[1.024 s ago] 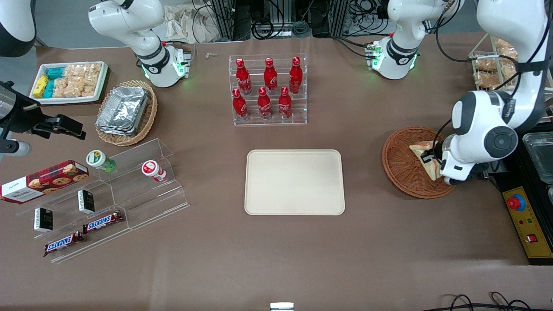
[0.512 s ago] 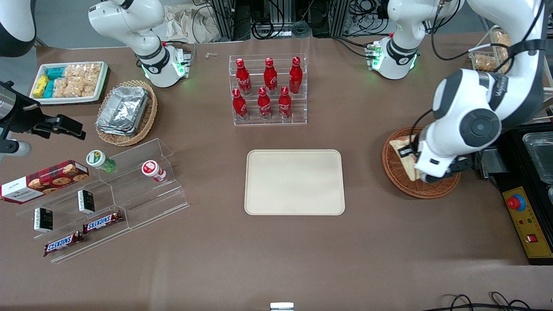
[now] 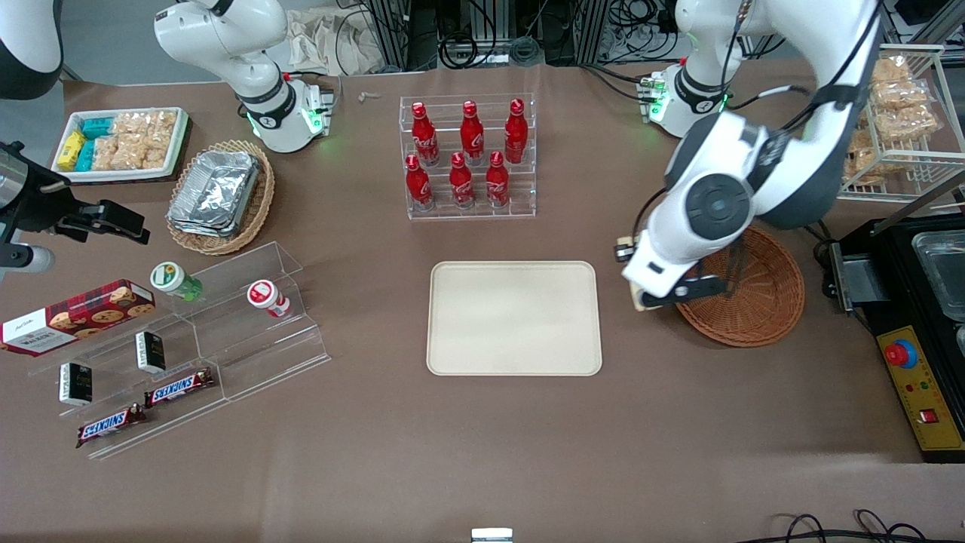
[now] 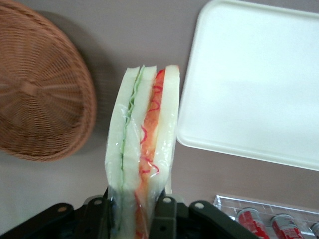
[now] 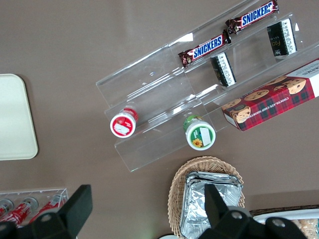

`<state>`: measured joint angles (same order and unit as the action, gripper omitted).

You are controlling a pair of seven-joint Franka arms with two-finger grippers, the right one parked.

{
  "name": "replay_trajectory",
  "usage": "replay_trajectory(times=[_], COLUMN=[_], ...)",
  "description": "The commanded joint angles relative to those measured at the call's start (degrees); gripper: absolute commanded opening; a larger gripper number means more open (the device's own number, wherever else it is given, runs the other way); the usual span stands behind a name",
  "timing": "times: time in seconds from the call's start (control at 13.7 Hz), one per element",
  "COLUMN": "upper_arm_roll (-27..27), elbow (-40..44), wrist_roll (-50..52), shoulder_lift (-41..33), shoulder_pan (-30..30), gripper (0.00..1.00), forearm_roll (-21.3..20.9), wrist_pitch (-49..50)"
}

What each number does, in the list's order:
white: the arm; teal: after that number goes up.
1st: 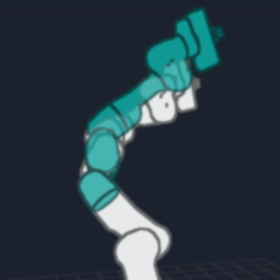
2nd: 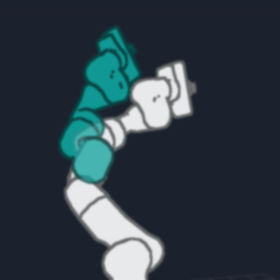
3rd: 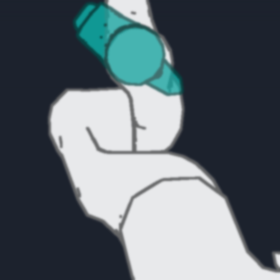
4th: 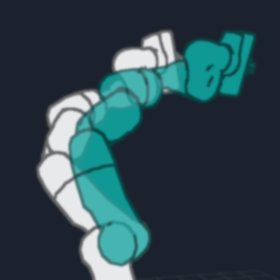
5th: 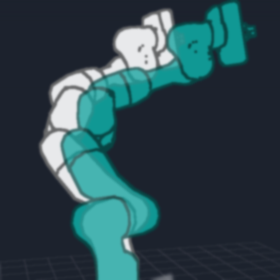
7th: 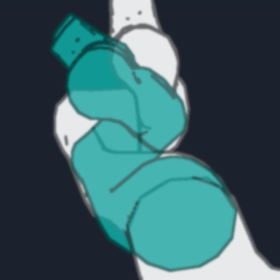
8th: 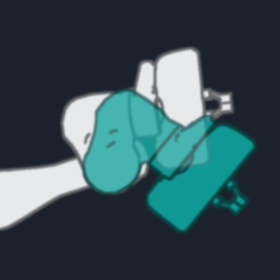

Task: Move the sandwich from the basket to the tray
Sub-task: 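Carry the sandwich with the left gripper over the cream tray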

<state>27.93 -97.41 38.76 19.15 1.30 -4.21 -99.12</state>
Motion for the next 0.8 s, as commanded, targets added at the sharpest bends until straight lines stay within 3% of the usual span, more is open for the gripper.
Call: replay_trajectory(times=[0.0,0.37,0.73], upper_arm_roll=[-0.2,-0.2,-0.3], elbow=[5.1,4.9,4.9], wrist_roll=[1.0,8.4,11.8], shoulder_lift=[9.1,16.7,19.6], shoulder_pan=[2.9,6.1,8.2], gripper=[0.4,0.41,0.4], forearm_roll=[-1.1,-9.6,-11.9], wrist_pitch=[-2.9,-10.6,-14.8])
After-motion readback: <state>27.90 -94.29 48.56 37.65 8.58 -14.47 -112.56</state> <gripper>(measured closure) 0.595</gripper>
